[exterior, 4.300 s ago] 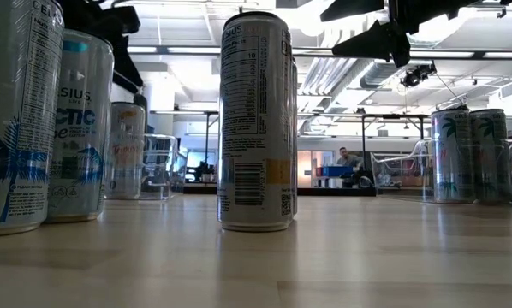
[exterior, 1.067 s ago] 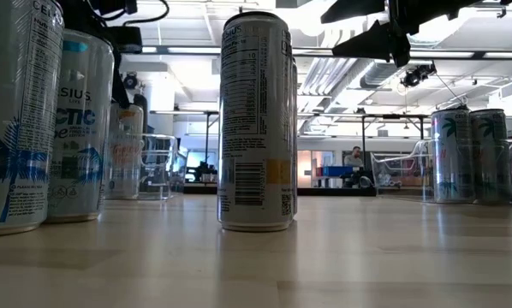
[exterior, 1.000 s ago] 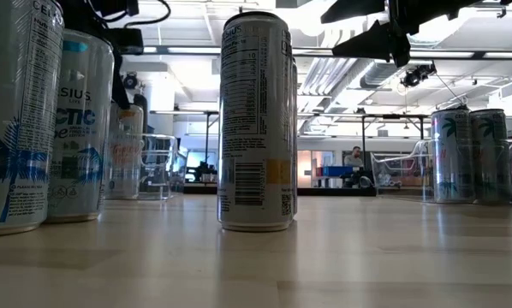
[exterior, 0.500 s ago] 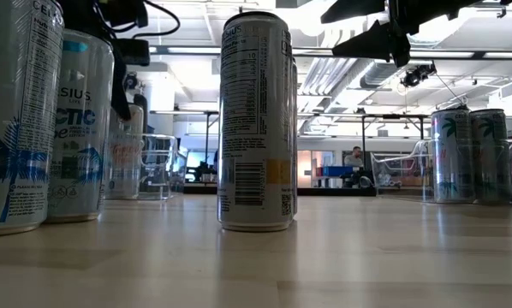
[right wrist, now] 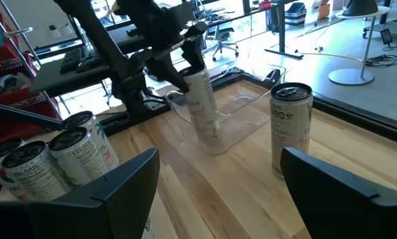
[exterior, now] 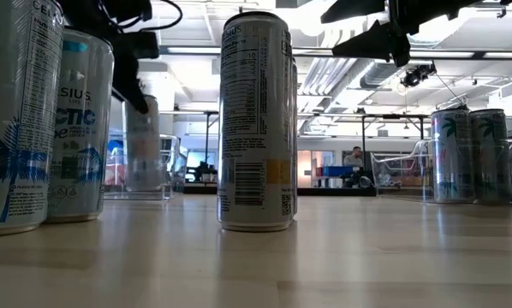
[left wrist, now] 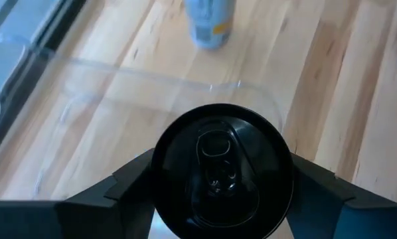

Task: Sort soda cans
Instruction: Put the white/yellow soda can into the top left transparent bin

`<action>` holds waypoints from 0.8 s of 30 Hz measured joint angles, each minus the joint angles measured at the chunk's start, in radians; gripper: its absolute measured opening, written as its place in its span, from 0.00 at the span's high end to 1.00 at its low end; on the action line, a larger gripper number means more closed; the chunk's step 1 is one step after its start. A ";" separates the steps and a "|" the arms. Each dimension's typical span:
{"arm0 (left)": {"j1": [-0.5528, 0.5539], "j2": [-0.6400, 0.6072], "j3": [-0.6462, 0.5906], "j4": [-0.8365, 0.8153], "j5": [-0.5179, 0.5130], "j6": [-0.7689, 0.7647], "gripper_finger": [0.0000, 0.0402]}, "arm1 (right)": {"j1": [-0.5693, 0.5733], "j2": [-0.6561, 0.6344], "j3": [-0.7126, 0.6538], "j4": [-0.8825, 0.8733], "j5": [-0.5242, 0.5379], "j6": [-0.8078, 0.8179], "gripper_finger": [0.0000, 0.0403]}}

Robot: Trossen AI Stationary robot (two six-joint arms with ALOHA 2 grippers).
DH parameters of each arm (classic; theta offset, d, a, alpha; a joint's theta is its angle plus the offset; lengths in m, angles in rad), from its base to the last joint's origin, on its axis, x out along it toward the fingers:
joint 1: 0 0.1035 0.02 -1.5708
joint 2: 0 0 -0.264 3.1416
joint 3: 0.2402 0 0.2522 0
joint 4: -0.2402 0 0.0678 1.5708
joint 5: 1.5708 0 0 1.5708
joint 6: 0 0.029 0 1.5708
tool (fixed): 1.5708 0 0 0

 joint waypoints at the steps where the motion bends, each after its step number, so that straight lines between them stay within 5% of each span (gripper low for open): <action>1: 0.000 0.000 0.000 0.017 0.011 0.001 0.39 | 0.000 0.000 0.000 0.001 0.000 0.000 0.23; 14: -0.033 0.103 0.001 0.099 0.087 0.051 0.39 | 0.000 0.000 0.000 0.007 0.000 0.006 0.23; 24: -0.041 0.126 0.001 0.160 0.090 0.081 0.23 | 0.000 0.000 0.000 0.007 0.000 0.008 0.23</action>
